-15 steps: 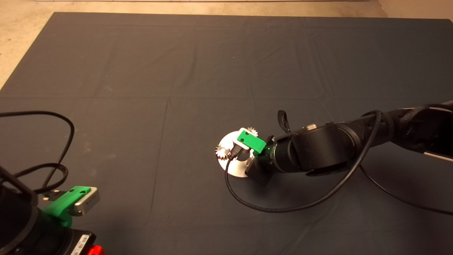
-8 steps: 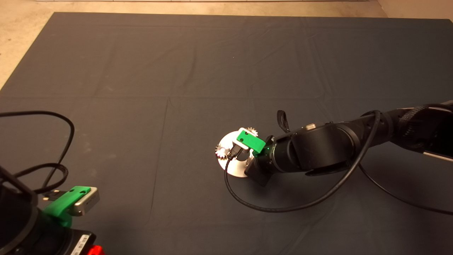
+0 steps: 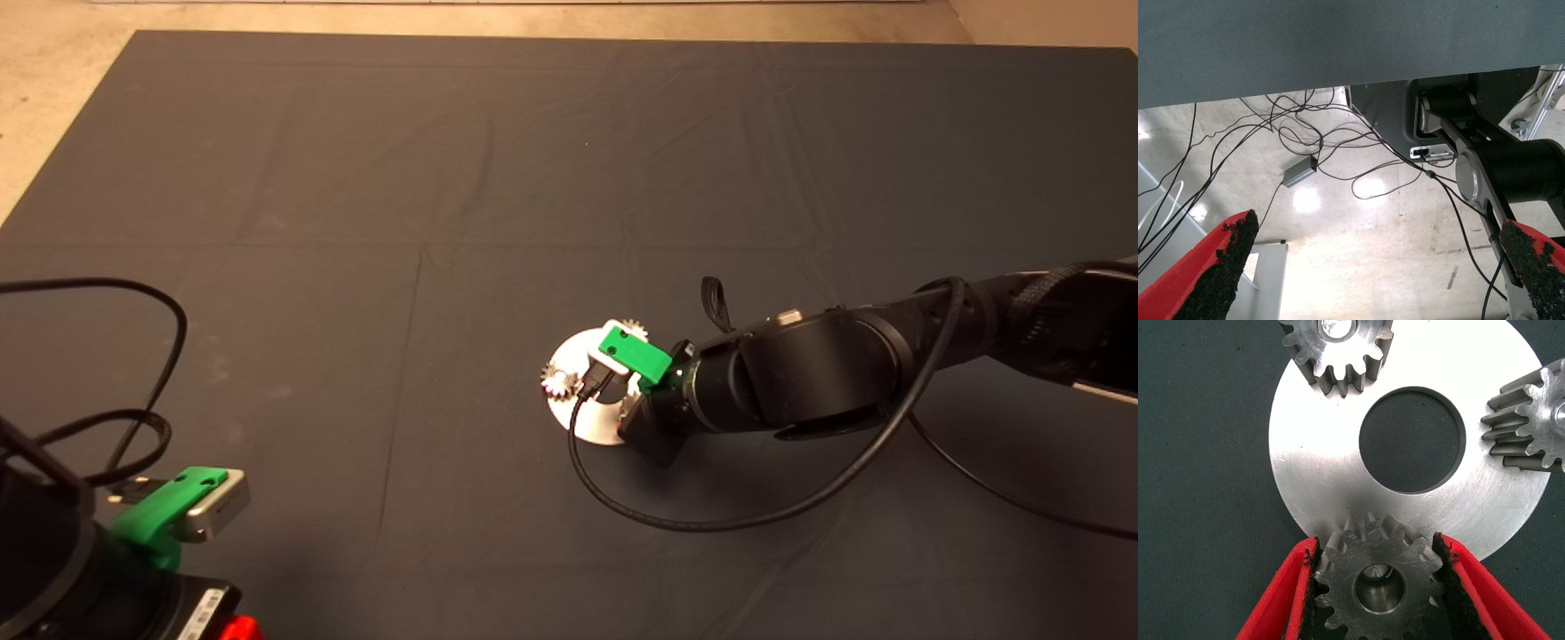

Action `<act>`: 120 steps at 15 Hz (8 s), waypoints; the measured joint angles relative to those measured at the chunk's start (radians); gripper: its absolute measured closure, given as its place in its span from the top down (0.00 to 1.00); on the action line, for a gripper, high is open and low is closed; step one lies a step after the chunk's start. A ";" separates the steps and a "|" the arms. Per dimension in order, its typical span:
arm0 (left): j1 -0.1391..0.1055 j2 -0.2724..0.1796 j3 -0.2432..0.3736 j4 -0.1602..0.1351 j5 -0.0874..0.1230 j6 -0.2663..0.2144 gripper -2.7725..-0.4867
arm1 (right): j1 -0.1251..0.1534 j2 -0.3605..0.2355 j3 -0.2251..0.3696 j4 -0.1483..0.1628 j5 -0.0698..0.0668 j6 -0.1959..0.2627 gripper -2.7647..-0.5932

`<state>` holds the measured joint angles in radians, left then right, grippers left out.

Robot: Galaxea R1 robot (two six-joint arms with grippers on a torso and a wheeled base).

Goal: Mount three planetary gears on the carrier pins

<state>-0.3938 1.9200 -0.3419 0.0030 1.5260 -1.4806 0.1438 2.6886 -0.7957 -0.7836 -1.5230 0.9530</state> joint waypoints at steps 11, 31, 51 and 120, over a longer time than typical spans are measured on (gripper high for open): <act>0.000 0.000 0.000 0.000 0.000 0.000 0.93 | 0.000 -0.010 0.022 -0.002 -0.005 0.000 0.23; 0.000 0.000 0.000 0.000 0.000 -0.008 0.93 | -0.003 -0.010 0.029 -0.025 -0.009 -0.002 0.23; 0.000 0.000 0.000 0.000 0.000 -0.008 0.93 | -0.035 -0.012 0.046 -0.098 -0.018 -0.001 0.23; 0.000 0.000 0.000 0.000 0.000 -0.023 0.99 | -0.072 -0.298 0.299 -0.041 -0.006 0.052 0.66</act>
<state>-0.3934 1.9196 -0.3419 0.0032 1.5260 -1.5038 0.0714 2.3909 -0.4966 -0.8242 -1.5289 1.0054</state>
